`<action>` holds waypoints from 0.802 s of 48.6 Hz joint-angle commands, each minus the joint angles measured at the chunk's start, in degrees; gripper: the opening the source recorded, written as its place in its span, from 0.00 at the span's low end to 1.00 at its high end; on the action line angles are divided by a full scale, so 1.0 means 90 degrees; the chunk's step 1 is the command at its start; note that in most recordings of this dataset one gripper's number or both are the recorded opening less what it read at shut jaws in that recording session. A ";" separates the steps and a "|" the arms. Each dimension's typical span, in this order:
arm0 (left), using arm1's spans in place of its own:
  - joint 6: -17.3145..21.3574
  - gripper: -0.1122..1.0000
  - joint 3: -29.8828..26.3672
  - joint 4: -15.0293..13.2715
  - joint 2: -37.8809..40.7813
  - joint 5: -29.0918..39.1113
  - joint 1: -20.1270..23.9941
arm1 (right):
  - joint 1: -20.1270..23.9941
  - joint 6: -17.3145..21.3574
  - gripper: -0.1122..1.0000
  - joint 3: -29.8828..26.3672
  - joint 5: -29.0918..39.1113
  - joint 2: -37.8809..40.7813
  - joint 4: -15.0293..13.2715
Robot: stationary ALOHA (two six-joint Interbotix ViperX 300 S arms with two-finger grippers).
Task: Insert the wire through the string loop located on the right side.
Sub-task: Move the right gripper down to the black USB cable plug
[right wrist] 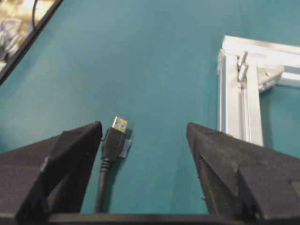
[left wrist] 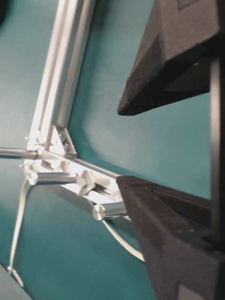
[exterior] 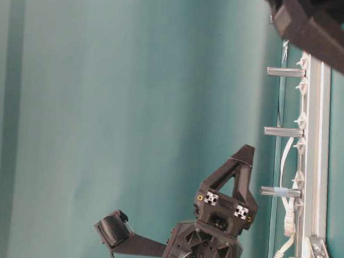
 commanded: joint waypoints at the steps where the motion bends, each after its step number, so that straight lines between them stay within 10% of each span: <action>1: -0.0049 0.71 -0.0049 0.0020 -0.0186 0.0049 -0.0029 | 0.0234 -0.0283 0.86 -0.0049 -0.0107 -0.0078 0.0654; 15: -0.0049 0.71 0.0049 0.0010 -0.0186 0.0059 -0.0068 | 0.0615 -0.1523 0.86 -0.0195 -0.0137 -0.0078 0.2363; 39: -0.0049 0.71 0.0078 0.0020 -0.0195 0.0059 -0.0234 | 0.0781 -0.1553 0.86 -0.0469 -0.0107 0.0391 0.2402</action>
